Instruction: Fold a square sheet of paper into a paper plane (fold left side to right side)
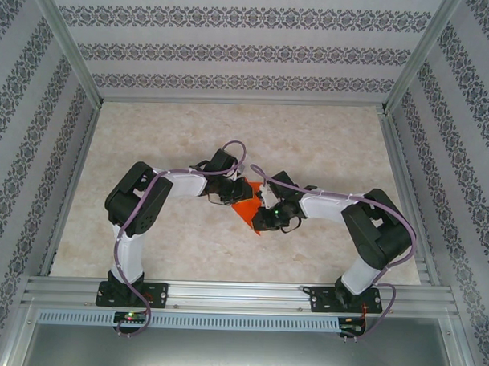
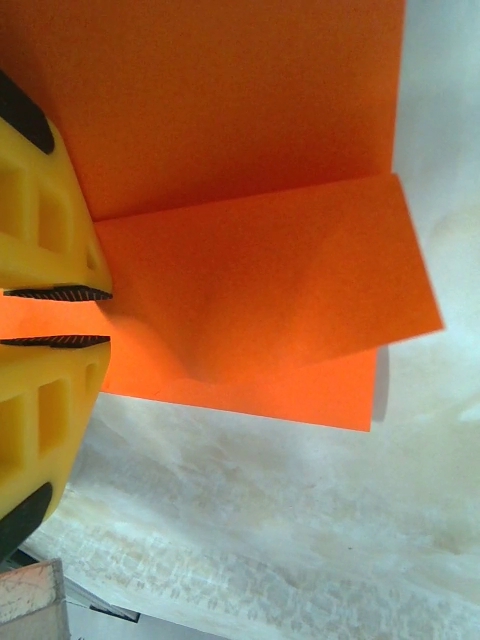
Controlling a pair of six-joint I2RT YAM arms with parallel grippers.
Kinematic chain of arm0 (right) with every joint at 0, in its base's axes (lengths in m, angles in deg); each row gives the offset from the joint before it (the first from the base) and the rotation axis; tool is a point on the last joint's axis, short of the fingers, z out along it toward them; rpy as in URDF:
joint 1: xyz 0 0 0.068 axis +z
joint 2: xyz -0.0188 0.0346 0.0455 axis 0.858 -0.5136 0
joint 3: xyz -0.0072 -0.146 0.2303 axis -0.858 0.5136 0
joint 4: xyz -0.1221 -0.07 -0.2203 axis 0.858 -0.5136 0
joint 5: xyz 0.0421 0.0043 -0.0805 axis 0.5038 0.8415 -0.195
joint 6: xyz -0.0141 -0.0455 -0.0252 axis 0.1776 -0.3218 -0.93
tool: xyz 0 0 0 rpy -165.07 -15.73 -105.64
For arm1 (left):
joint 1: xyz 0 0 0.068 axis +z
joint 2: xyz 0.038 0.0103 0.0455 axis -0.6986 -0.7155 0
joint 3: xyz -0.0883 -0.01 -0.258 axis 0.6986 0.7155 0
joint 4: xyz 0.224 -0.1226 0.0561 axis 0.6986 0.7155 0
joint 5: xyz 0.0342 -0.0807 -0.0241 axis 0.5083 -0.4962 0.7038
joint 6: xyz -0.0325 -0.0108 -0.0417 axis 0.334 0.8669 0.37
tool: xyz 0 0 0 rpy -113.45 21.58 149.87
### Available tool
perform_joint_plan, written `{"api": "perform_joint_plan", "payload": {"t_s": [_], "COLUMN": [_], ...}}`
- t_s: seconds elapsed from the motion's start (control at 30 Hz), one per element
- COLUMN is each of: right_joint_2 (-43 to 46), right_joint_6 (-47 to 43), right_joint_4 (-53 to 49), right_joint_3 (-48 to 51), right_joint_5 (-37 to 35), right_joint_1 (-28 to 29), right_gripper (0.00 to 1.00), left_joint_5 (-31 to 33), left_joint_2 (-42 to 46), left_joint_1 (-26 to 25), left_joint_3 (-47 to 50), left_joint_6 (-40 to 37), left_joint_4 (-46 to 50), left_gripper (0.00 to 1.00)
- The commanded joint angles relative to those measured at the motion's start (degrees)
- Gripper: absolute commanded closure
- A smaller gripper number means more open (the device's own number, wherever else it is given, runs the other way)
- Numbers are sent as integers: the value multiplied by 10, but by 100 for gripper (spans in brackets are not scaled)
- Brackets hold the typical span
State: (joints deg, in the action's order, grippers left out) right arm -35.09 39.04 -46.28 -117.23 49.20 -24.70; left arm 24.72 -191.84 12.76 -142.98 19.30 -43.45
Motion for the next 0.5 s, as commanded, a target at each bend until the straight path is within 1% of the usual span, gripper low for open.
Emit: {"api": "perform_joint_plan", "payload": {"t_s": [0.0,0.47], "right_joint_2": [6,26], "right_joint_6": [-19,-28], "right_joint_4": [-79,-84], "right_joint_3": [18,30], "right_joint_5": [-15,4], "right_joint_1": [11,11], "right_gripper": [84,84], "left_joint_5": [36,37], "left_joint_2": [-23,-23], "left_joint_1": [-7,-7], "left_joint_3": [14,16], "left_joint_6": [-11,-12], "left_joint_4": [62,63], "left_gripper": [78,78]}}
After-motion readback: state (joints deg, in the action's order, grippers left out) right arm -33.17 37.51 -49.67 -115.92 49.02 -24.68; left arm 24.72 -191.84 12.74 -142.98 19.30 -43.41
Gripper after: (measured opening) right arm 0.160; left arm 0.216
